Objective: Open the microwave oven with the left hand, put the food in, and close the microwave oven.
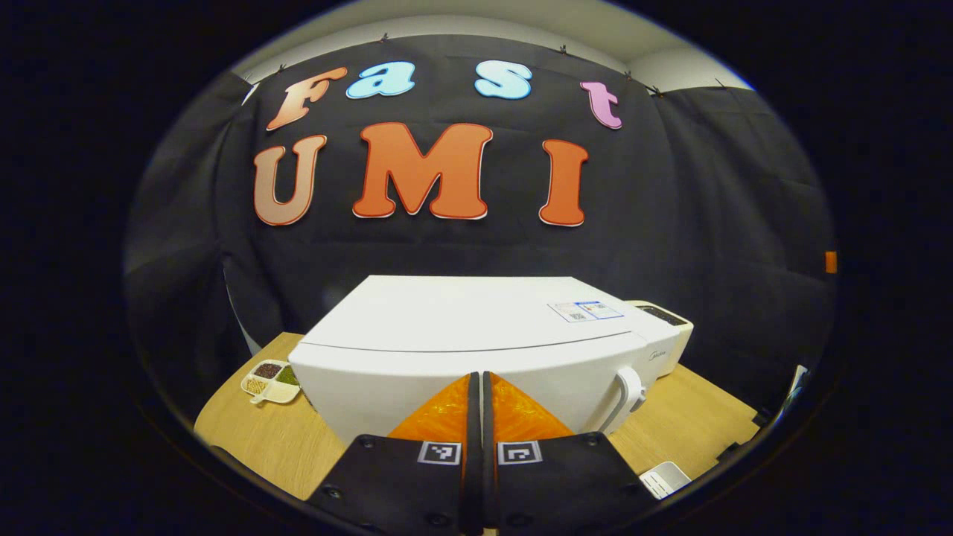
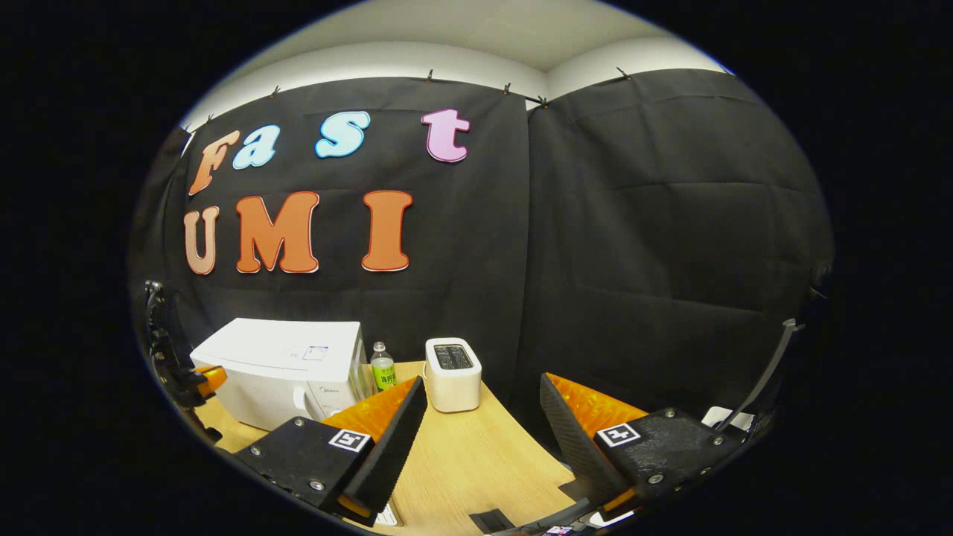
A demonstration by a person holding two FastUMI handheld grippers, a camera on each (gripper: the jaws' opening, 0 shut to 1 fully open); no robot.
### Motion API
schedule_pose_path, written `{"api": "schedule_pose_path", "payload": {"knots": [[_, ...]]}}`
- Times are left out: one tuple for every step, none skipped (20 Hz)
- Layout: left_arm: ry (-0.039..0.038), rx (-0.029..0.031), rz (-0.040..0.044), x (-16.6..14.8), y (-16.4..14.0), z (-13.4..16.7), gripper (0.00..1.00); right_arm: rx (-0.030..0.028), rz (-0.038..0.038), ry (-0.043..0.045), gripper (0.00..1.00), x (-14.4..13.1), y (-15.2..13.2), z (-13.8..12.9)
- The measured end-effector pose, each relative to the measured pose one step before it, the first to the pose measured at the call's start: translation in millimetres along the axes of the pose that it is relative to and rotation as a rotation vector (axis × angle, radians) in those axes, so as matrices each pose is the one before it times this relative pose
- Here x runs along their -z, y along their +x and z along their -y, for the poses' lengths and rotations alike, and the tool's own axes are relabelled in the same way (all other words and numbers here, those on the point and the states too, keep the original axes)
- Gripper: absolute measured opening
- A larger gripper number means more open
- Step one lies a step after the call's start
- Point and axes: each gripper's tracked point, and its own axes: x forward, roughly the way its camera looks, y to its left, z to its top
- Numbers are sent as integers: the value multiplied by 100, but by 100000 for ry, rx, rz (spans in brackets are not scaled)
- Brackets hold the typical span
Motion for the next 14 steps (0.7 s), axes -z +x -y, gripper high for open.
{"api": "schedule_pose_path", "payload": {"knots": [[-660, 192, 763, -982, -1072, -430, 4, -1312, 919, 552, 95, -374, -218, -345], [-205, -107, 1035, -1160, -1081, -592, 4, -1383, 927, 755, 95, -305, -190, -383], [519, -455, 945, -1302, -1109, -665, 4, -1374, 688, 595, 95, -328, -64, -381], [807, -549, 811, -1182, -1178, -749, 4, -1221, 588, 439, 95, -227, -30, -270], [544, -746, 1485, -1344, -1101, -714, 4, -998, 590, 269, 95, -240, -132, -282], [684, -952, 1099, -1398, -1316, -708, 5, -1153, 675, 207, 95, -276, -22, -227], [670, -1758, 829, -1375, -1237, -937, 4, -991, 696, 139, 95, -268, -141, -313], [180, -354, 220, -1170, -1066, -606, 4, -1113, 501, 161, 95, -159, 7, -313], [-277, -680, -437, -956, -1151, -569, 4, -1044, 288, 187, 95, -132, -2, -285], [-908, -322, 134, -1013, -1190, -564, 5, -1066, 54, 194, 95, -94, 15, -243], [-1303, -662, -480, -848, -1133, -556, 4, -986, 21, 237, 95, -105, -22, -350], [-1175, 680, 583, -1063, -1166, -238, 5, -980, -77, 218, 95, 46, -4, -334], [-343, 126, 678, -888, -1174, -295, 6, -905, -12, 53, 95, -147, -80, -292], [522, -1024, 1445, -944, -1138, -602, 23, -970, 349, -294, 95, -145, -23, -314]]}}
